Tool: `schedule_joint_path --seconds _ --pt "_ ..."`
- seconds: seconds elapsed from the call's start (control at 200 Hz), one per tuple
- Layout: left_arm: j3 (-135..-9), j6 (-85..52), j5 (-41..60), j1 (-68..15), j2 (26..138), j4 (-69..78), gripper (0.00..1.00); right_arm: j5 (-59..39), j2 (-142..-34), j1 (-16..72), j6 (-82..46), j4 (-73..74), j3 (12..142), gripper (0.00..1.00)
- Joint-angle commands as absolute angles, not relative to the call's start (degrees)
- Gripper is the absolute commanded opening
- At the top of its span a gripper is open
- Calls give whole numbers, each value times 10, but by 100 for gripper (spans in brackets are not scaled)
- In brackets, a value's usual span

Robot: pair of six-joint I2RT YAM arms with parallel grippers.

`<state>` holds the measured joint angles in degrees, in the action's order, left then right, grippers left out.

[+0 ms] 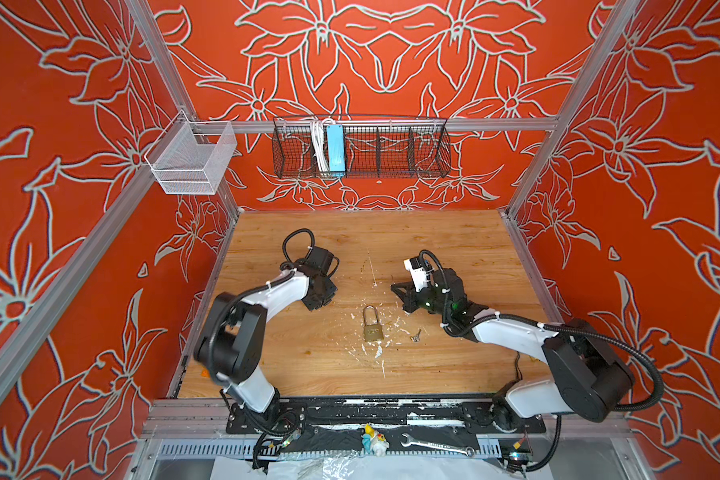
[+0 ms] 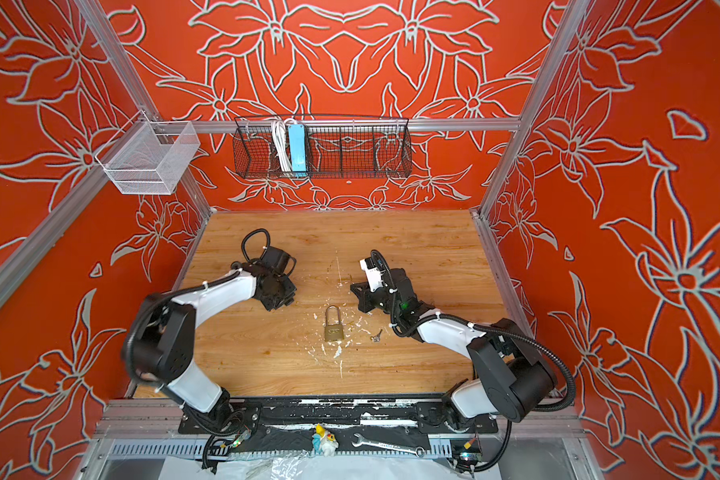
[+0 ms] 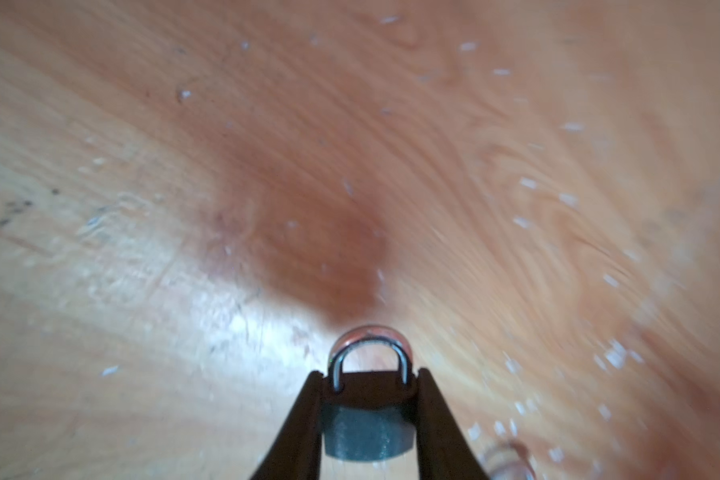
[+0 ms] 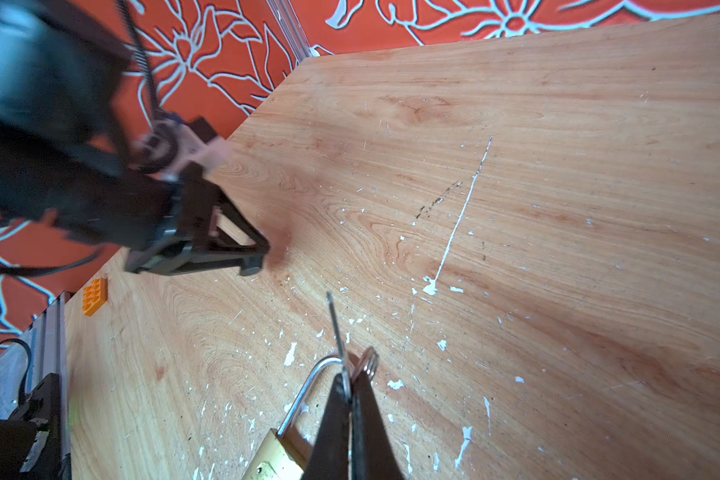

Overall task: Unlock with the key
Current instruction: 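Lift the padlock with the left gripper toward the right gripper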

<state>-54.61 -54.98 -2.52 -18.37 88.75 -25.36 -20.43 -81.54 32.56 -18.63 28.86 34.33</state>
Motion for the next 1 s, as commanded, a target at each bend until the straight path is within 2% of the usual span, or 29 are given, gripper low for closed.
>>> schedule_joint_path --seconds 0.0,0.145,0.27,0.455,0.661,0.871,0.996 --pt "-463 -482 -47 -189 778 -94 0 -208 -806 324 -189 297 341 0" --pt "-325 -417 -10 -190 642 80 0 -199 -810 324 -178 298 340 0" --pt "-277 -407 6 -190 597 143 0 -207 -821 325 -179 305 343 0" --pt "-267 -429 48 -190 631 206 0 -214 -841 330 -179 303 353 0" --pt "-281 -471 51 -192 645 207 0 -199 -823 330 -175 292 349 0" --pt "-221 -504 23 -203 655 352 0 -207 -815 331 -183 305 340 0" --pt "-232 -446 92 -217 698 416 0 -214 -829 337 -185 314 344 0"
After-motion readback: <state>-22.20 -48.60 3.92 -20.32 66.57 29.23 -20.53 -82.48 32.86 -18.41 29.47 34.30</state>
